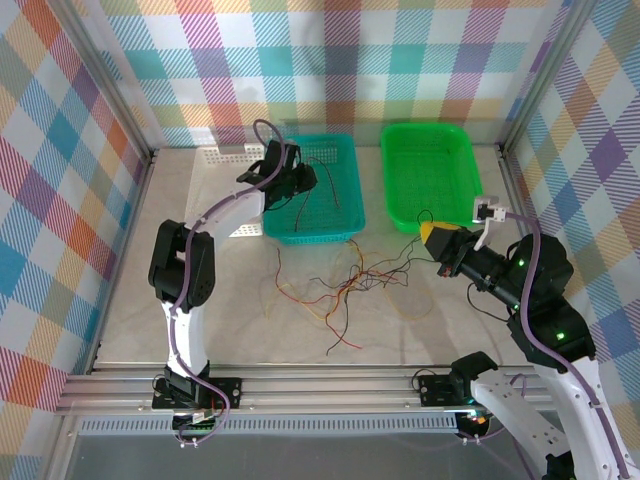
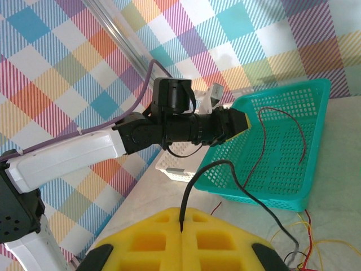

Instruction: Untangle the cables

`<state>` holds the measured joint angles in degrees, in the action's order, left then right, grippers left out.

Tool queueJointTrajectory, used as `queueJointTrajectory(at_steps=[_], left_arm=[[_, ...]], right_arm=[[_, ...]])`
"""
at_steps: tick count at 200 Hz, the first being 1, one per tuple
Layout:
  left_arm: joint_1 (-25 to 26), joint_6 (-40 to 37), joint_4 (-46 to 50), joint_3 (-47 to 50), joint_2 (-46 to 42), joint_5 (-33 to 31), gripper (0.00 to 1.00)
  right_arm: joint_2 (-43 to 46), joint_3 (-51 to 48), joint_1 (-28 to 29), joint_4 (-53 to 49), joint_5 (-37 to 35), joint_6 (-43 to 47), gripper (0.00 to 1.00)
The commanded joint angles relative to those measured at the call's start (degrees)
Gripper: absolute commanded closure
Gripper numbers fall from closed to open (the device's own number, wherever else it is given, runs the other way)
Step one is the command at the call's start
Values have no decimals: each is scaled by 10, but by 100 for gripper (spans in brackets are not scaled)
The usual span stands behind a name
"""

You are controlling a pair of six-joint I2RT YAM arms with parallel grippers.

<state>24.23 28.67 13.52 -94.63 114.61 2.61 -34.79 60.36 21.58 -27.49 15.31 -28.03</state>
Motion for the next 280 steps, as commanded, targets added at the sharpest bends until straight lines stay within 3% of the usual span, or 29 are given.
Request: queueJointTrajectory(at_steps=[1, 27, 45, 89, 167, 202, 253, 280], left_arm=[[-7, -14, 19, -45, 0, 12, 59], [-6, -27, 52, -64, -15, 21, 40], [-6, -34, 64, -71, -32, 26, 35], [-6, -44, 69, -37, -115, 47, 28], [4, -33, 55, 128, -317, 54, 20], [22, -3, 30, 213, -394, 83, 19], [128, 50, -155, 379, -483, 171, 18], [200, 30, -227, 437, -503, 168, 18]], right_arm=[[-2, 12, -1, 20, 6, -6, 100], [-19, 30, -1, 11, 0, -1, 100], [-39, 52, -1, -5, -15, -1, 100], [-105, 138, -1, -43, -39, 12, 100], [-222, 315, -1, -120, -75, 38, 100], [-262, 380, -1, -142, -46, 32, 100], [-289, 427, -1, -141, 4, 9, 100], [-295, 432, 0, -136, 16, -2, 100]])
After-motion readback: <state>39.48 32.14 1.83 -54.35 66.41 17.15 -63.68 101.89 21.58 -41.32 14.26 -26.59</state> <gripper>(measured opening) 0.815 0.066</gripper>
